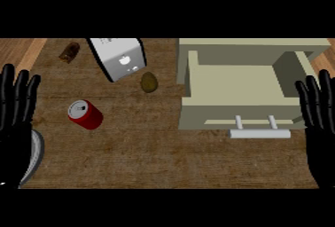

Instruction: Pick up the can, place it into the drawer and close the drawer

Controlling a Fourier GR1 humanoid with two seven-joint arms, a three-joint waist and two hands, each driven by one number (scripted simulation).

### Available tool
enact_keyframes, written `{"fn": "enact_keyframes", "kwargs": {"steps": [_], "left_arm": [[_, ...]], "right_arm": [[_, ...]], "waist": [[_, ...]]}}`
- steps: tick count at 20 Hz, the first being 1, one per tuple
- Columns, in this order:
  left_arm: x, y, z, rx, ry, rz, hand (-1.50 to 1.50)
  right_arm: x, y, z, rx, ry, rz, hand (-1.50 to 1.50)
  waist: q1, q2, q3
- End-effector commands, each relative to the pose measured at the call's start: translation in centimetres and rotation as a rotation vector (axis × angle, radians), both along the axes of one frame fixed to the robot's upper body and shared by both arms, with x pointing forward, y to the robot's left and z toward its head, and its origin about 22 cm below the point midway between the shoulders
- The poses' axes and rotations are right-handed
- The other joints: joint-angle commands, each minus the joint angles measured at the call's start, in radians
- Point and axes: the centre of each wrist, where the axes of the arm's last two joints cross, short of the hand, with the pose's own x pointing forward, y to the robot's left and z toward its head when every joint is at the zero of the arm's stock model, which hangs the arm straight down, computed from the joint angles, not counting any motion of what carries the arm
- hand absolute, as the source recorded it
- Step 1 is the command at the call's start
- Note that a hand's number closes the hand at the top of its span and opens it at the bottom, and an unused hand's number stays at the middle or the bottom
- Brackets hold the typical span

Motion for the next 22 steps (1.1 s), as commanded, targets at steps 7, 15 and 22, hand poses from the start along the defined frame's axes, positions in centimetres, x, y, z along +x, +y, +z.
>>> {"fn": "enact_keyframes", "kwargs": {"steps": [7,15,22], "left_arm": [[-0.9,3.4,-5.1,-0.218,0.354,0.475,-1.50],[-0.5,1.6,-0.9,-0.263,0.422,0.580,-1.50],[1.1,0.8,-1.4,-0.244,0.413,0.580,-1.50]], "right_arm": [[-0.5,-1.3,-2.8,0.062,0.240,-0.147,-1.50],[-0.8,-2.9,-1.3,0.060,0.311,-0.152,-1.50],[-0.3,-2.8,-2.8,0.054,0.311,-0.172,-1.50]], "waist": [[0.022,-0.002,0.020],[0.006,-0.014,0.022],[0.006,-0.014,0.022]]}}
